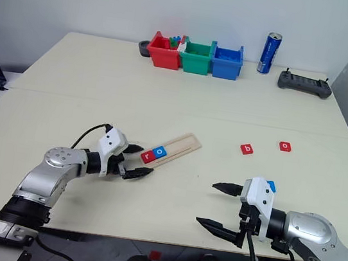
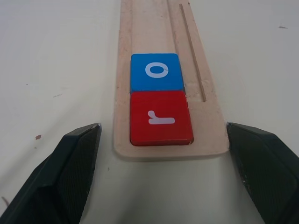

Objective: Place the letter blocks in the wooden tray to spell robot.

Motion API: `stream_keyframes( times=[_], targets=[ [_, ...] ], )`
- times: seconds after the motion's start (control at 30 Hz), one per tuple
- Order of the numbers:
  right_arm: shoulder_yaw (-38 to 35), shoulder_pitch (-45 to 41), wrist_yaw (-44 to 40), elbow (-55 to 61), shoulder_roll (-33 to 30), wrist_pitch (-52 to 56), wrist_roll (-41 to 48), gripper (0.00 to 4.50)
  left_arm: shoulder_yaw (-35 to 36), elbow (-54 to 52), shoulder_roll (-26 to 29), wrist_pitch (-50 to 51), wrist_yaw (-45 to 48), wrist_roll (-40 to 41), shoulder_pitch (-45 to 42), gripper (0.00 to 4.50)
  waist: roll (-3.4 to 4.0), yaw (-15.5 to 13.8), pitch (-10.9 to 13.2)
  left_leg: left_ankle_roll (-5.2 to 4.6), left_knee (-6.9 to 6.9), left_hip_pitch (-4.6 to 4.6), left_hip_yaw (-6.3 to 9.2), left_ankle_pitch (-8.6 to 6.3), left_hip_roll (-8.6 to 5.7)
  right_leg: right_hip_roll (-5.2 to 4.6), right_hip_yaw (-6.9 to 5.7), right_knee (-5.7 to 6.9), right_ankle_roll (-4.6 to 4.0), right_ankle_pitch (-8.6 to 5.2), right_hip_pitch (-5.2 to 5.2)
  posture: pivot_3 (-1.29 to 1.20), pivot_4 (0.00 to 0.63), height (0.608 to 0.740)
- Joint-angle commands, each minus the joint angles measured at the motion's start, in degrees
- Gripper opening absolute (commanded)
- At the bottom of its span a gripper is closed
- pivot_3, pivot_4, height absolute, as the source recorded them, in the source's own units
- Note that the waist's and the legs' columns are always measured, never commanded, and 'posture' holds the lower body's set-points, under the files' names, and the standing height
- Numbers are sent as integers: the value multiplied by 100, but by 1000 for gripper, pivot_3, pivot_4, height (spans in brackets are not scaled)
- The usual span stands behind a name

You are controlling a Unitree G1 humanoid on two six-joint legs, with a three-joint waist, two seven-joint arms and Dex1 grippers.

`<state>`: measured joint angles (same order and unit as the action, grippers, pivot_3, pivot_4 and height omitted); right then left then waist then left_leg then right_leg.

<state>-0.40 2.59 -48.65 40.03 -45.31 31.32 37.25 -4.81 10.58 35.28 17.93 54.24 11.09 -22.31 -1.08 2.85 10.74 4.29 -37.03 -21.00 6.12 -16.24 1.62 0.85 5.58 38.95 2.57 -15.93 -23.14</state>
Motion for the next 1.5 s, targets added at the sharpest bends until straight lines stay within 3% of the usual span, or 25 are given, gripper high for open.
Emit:
stream_keyframes(
  times=[0.03,0.23,0.4,0.57,0.77,1.07,1.5],
  targets=[
    [-86,-136,-61,210,-34,36,172,4451,-218,-270,-49,385,-70,-130,-118,4500,0,-2,0,0,0,0,0,0,0,0,0,0,0,0,0,0,150,740],
    [-104,-371,-100,150,-63,118,249,4451,-422,-500,55,825,22,-228,-209,4500,-1,-2,-1,0,0,0,0,0,-1,-1,0,0,0,0,1,0,150,740],
    [-181,-504,-37,117,9,231,457,4500,-560,-552,198,987,99,-356,-209,3401,-1,-1,-1,0,0,1,1,0,-1,0,0,1,0,0,1,0,150,740],
    [-119,-558,-141,3,-90,49,175,4500,-620,-559,282,916,285,-372,-225,3386,-1,-1,-1,0,0,2,0,0,0,0,0,1,-1,0,1,0,150,740],
    [-243,-554,-426,-251,-571,-313,-515,4500,-993,-818,597,321,1222,-369,-232,3386,-1,0,-1,0,2,1,-1,0,-1,0,0,0,-1,0,0,0,150,740],
    [-1237,153,-806,282,-1277,213,41,4500,-1551,-853,608,-236,2157,-468,-600,3386,-2,-98,-1,-1,1,-4,-1,-1,-3,-1,0,-4,-9,5,0,0,150,740],
    [-1436,513,-413,539,-1224,501,28,4500,-1720,-725,449,-364,2351,-625,-787,3386,-3,-96,0,-2,-2,-3,-2,-1,-2,1,1,-1,-4,2,0,0,150,740]
  ],
)
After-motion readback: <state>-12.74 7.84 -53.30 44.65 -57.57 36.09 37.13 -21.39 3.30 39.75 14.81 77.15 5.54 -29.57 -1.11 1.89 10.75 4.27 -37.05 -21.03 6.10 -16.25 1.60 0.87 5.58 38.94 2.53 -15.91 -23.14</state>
